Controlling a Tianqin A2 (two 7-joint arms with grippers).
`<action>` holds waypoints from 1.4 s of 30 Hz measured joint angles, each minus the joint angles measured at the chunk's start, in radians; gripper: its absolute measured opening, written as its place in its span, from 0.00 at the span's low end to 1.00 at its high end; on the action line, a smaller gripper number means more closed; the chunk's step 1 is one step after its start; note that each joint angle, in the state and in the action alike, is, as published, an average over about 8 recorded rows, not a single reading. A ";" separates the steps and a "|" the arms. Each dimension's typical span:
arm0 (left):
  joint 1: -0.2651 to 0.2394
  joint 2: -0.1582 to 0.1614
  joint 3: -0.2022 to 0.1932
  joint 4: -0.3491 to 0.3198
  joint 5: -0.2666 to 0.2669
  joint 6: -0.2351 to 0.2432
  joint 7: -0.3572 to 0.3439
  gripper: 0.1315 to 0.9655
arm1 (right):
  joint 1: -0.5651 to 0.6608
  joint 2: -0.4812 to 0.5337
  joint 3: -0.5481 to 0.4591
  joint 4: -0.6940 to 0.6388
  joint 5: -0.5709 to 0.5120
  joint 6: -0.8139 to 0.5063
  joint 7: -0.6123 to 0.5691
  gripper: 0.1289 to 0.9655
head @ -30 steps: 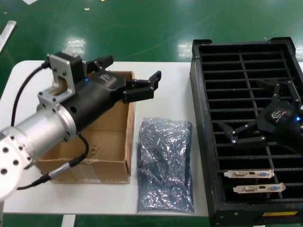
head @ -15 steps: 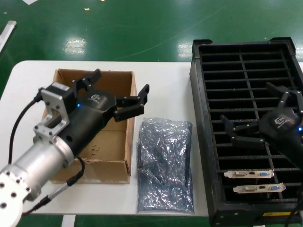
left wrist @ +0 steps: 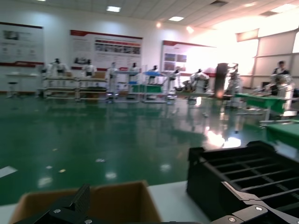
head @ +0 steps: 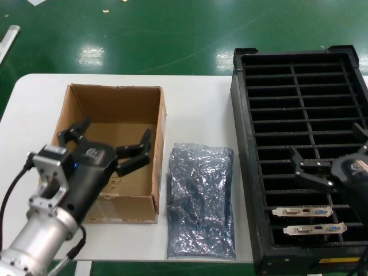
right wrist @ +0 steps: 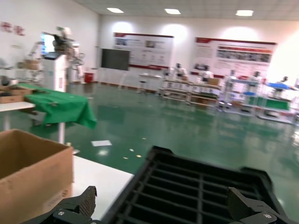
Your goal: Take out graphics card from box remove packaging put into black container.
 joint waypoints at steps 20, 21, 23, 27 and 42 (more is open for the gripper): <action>0.159 -0.006 0.015 0.030 -0.221 -0.237 0.279 1.00 | -0.139 -0.108 0.050 -0.021 0.115 0.200 -0.129 1.00; 0.159 -0.006 0.015 0.030 -0.221 -0.238 0.279 1.00 | -0.140 -0.108 0.050 -0.021 0.115 0.201 -0.129 1.00; 0.159 -0.006 0.015 0.030 -0.222 -0.238 0.280 1.00 | -0.140 -0.108 0.050 -0.021 0.115 0.201 -0.129 1.00; 0.159 -0.006 0.015 0.030 -0.222 -0.238 0.280 1.00 | -0.140 -0.108 0.050 -0.021 0.115 0.201 -0.129 1.00; 0.159 -0.006 0.015 0.030 -0.222 -0.238 0.280 1.00 | -0.140 -0.108 0.050 -0.021 0.115 0.201 -0.129 1.00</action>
